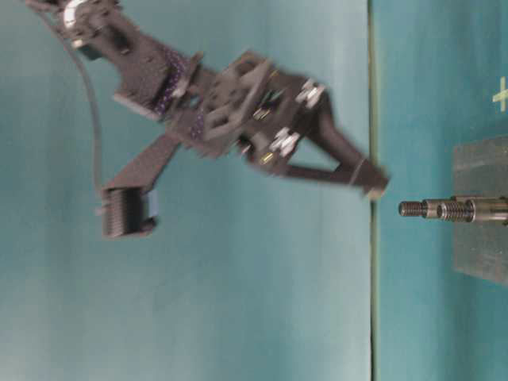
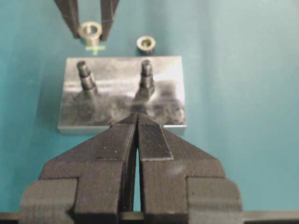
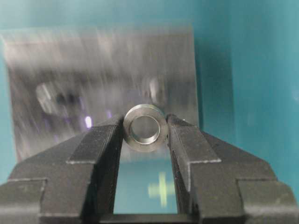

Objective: Insert the washer onto the shaft.
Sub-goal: 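Lift the held washer and carry it over the upper shaft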

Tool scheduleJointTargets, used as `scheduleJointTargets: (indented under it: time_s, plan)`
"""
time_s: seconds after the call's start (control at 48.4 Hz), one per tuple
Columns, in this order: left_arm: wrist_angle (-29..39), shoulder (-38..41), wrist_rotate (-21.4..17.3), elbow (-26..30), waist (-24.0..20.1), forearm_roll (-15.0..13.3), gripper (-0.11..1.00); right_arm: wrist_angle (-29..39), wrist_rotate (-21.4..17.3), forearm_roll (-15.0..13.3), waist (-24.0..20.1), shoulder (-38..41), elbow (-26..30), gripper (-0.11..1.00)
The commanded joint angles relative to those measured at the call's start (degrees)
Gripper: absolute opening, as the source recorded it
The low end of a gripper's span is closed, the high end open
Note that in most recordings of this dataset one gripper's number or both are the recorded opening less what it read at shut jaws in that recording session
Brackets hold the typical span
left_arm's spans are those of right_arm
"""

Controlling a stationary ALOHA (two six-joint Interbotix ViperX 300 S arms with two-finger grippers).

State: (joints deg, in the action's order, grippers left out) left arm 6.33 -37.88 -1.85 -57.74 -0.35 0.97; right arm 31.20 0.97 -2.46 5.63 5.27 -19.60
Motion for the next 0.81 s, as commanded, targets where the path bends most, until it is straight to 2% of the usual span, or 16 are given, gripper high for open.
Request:
scheduleJointTargets:
  time_s: [0.0,0.516,0.784]
  plan:
    - [-0.5,0.0,0.0,0.6,0.2,0.2,0.0,-1.1,0.6,-0.4,-0.2,-0.1,1.9,0.33]
    - [-0.5,0.0,0.2,0.5,1.1,0.2,0.0,-0.6,0.4,-3.4,1.5,4.4,4.2,0.33]
    - [-0.5,0.0,0.2,0.4,1.1,0.2,0.0,1.5,0.4,-3.4,1.1,4.8,4.6,0.33]
